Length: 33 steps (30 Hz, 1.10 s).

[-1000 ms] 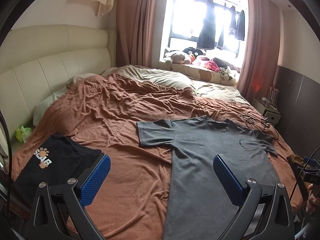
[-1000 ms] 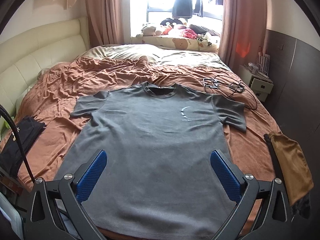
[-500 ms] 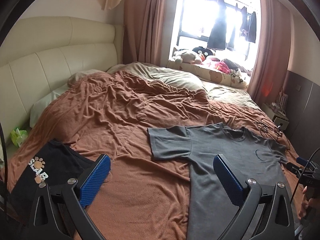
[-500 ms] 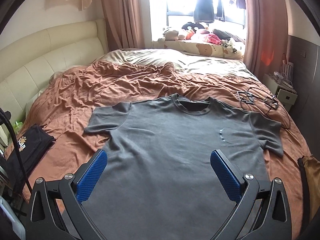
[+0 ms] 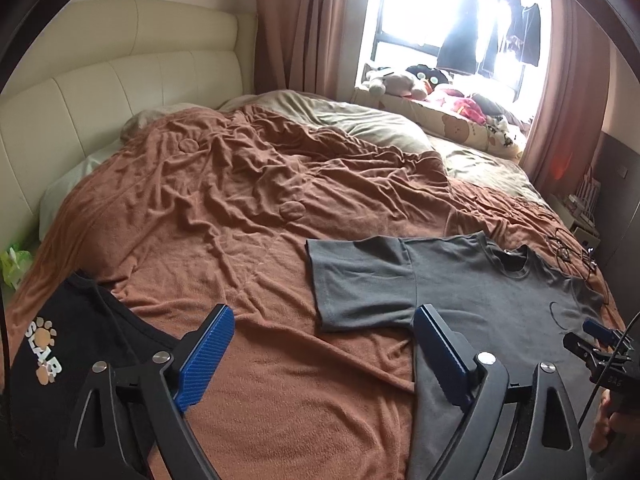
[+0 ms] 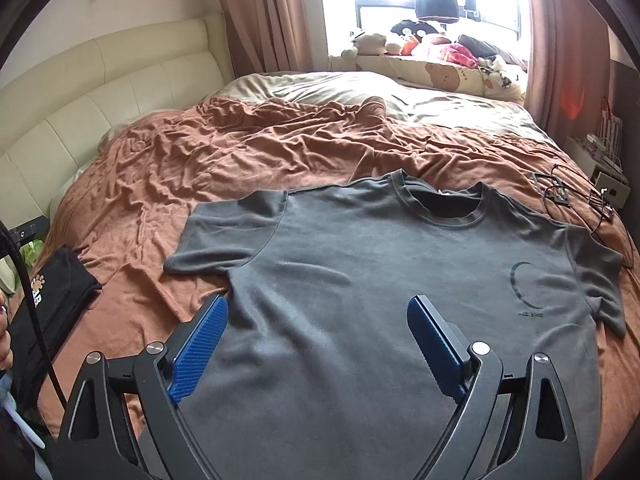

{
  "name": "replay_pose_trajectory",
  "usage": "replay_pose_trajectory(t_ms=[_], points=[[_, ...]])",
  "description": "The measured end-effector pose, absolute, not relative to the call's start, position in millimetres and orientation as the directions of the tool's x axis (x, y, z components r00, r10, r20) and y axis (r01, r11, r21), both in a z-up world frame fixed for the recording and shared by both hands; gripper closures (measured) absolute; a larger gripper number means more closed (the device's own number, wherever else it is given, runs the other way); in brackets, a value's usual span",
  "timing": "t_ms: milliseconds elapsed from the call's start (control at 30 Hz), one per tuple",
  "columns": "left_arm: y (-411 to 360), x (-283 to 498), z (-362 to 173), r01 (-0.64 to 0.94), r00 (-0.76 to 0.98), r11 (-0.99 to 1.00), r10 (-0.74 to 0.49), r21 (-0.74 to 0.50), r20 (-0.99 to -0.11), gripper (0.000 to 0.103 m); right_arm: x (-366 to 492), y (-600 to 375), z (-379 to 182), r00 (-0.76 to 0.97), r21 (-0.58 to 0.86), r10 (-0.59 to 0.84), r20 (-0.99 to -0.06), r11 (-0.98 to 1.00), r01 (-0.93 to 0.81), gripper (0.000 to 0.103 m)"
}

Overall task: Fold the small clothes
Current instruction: 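Lower both grippers toward the side seam of the grey t-shirt, then grasp the shirt side with the left gripper and fold it inward while the right gripper pins the body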

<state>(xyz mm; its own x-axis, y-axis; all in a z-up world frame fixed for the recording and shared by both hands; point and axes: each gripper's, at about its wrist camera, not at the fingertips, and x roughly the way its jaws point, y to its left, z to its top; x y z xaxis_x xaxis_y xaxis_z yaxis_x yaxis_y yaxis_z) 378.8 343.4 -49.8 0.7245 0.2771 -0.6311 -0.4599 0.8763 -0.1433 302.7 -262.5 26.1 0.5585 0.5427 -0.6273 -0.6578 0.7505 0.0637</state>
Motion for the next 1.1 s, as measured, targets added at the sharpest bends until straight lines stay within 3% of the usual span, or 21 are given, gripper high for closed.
replay_pose_trajectory(t_ms=[67, 400, 467, 567, 700, 1100], points=[[350.0, 390.8, -59.8, -0.44, 0.727, 0.882, 0.237, -0.172, -0.644, 0.019, 313.2, -248.7, 21.8, 0.538, 0.071, 0.553, -0.637, 0.736, -0.673, 0.02], [376.3, 448.3, -108.4, -0.426, 0.684, 0.874, 0.144, -0.231, -0.716, 0.031, 366.3, -210.5, -5.9, 0.479, 0.129, 0.577, -0.662, 0.716, -0.686, 0.02], [384.6, 458.1, -118.7, -0.441, 0.665, 0.861, 0.123, -0.255, -0.737, 0.038, 371.6, -201.3, -8.1, 0.483, 0.12, 0.568, -0.667, 0.721, -0.682, 0.02], [394.7, 472.4, -131.5, -0.451, 0.651, 0.843, 0.086, -0.294, -0.754, 0.043, 381.9, -185.6, -13.0, 0.462, 0.141, 0.576, -0.675, 0.715, -0.685, 0.025], [402.5, 487.7, -145.4, -0.47, 0.626, 0.824, 0.058, -0.317, -0.778, 0.046, 394.6, -166.9, -23.7, 0.424, 0.173, 0.59, -0.687, 0.7, -0.693, 0.035], [407.2, 501.9, -199.0, -0.54, 0.542, 0.751, -0.034, -0.379, -0.839, 0.049, 421.1, -129.7, -54.8, 0.29, 0.284, 0.639, -0.713, 0.641, -0.713, 0.047]])
